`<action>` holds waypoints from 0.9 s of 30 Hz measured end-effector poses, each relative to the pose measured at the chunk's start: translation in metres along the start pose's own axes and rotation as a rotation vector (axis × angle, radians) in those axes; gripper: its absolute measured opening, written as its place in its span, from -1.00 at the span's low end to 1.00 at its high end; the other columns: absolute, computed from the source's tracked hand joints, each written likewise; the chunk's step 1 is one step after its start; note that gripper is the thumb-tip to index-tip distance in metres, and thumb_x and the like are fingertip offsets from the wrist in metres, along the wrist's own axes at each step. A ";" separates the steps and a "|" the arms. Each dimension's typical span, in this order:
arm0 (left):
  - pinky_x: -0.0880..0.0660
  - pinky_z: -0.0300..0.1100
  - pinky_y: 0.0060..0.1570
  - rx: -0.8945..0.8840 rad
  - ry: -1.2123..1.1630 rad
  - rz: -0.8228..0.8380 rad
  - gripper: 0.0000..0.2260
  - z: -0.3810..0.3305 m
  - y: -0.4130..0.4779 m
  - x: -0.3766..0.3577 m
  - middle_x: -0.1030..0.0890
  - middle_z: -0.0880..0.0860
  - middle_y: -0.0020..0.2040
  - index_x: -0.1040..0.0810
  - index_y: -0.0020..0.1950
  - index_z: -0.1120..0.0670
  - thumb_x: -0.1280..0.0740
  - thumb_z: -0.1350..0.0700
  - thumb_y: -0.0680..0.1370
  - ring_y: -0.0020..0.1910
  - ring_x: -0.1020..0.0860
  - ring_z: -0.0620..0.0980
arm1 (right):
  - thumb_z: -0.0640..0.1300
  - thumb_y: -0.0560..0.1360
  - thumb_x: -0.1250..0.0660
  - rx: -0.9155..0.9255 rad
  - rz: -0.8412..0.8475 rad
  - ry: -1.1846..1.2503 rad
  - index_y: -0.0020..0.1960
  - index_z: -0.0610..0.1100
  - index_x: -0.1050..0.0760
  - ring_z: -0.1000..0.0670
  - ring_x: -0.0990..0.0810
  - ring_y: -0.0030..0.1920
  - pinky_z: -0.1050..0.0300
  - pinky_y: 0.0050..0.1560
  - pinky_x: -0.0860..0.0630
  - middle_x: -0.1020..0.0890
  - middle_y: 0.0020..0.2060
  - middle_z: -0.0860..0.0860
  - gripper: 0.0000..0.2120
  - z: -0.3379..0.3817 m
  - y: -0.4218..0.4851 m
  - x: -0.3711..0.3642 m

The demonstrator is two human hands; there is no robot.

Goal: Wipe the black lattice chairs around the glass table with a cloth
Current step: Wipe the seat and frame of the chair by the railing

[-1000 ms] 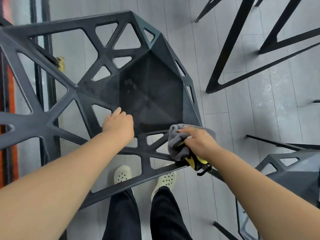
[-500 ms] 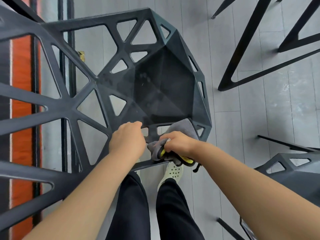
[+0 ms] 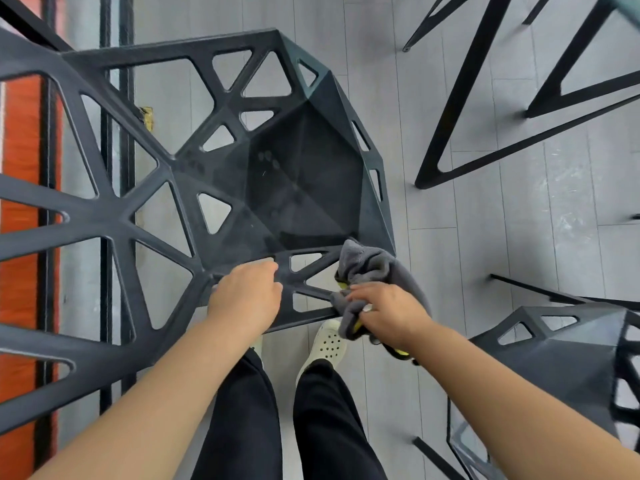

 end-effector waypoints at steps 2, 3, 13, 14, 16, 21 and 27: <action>-0.44 -0.02 0.13 -0.076 0.045 0.073 -0.69 -0.011 -0.002 -0.012 -0.51 0.07 0.24 -0.44 0.30 0.04 -0.17 -0.01 0.58 0.22 -0.45 0.11 | -0.31 0.41 -0.17 -0.016 -0.096 -0.075 -0.14 -0.02 -0.61 0.07 -0.53 -0.05 0.17 -0.07 -0.53 -0.62 0.01 0.10 -0.71 -0.016 -0.013 0.020; -0.41 -0.03 0.19 -0.117 0.074 0.128 -0.61 -0.016 -0.003 -0.021 -0.48 0.06 0.29 -0.40 0.35 0.03 -0.19 -0.10 0.57 0.29 -0.41 0.09 | -0.32 0.41 -0.17 -0.049 -0.147 -0.048 -0.16 -0.02 -0.58 0.05 -0.53 -0.14 0.19 -0.15 -0.54 -0.63 -0.04 0.07 -0.72 -0.026 -0.020 0.029; 0.07 -0.16 0.46 -0.413 0.016 0.178 -0.18 -0.054 -0.009 -0.050 -0.06 -0.05 0.56 -0.07 0.54 0.02 -0.36 -0.23 0.42 0.53 0.02 -0.10 | -0.31 0.24 -0.15 0.010 -0.238 0.705 -0.12 -0.15 -0.65 -0.04 -0.65 -0.06 0.11 -0.07 -0.57 -0.69 -0.11 -0.05 -0.64 -0.024 -0.057 0.067; 0.01 -0.17 0.45 -0.426 -0.104 0.173 -0.18 -0.061 -0.011 -0.047 -0.10 -0.09 0.54 -0.10 0.53 -0.01 -0.40 -0.21 0.40 0.52 -0.02 -0.13 | -0.32 0.24 -0.19 0.027 -0.232 0.819 -0.17 -0.17 -0.65 -0.11 -0.65 -0.07 0.02 -0.07 -0.57 -0.68 -0.11 -0.13 -0.69 -0.021 -0.053 0.065; -0.23 -0.14 0.39 -0.416 -0.354 0.220 -0.26 -0.074 -0.017 -0.045 -0.30 -0.17 0.44 -0.24 0.45 -0.15 -0.45 -0.17 0.33 0.43 -0.23 -0.15 | -0.32 0.24 -0.26 0.049 -0.255 1.022 -0.22 -0.24 -0.62 -0.24 -0.63 -0.06 -0.16 -0.03 -0.54 -0.66 -0.08 -0.25 -0.81 -0.019 -0.044 0.063; -0.49 -0.16 -0.11 -0.303 -0.479 0.173 -0.78 -0.090 -0.023 -0.040 -0.60 -0.13 -0.09 -0.48 0.05 -0.16 -0.38 -0.10 0.42 -0.07 -0.56 -0.14 | -0.34 0.27 -0.18 0.094 -0.291 1.351 -0.13 -0.37 -0.53 -0.43 -0.52 0.11 -0.35 0.16 -0.41 -0.56 0.10 -0.37 -0.77 -0.021 -0.023 0.051; -0.57 -0.08 -0.16 -0.050 -0.853 -0.091 -0.79 -0.075 -0.020 -0.026 -0.65 0.02 -0.13 -0.58 0.10 -0.03 -0.20 0.15 0.57 -0.13 -0.60 0.04 | -0.21 0.37 -0.27 -0.017 -0.411 1.257 0.11 -0.03 -0.58 -0.16 -0.59 0.12 -0.08 0.12 -0.54 -0.64 0.04 -0.13 -0.67 -0.028 -0.026 0.040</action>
Point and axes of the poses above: each hand's wrist, its own y-axis towards the middle knuckle, its own x-axis out of the back of the hand, z = x × y, the point moved 8 cm from there along y, towards the middle knuckle
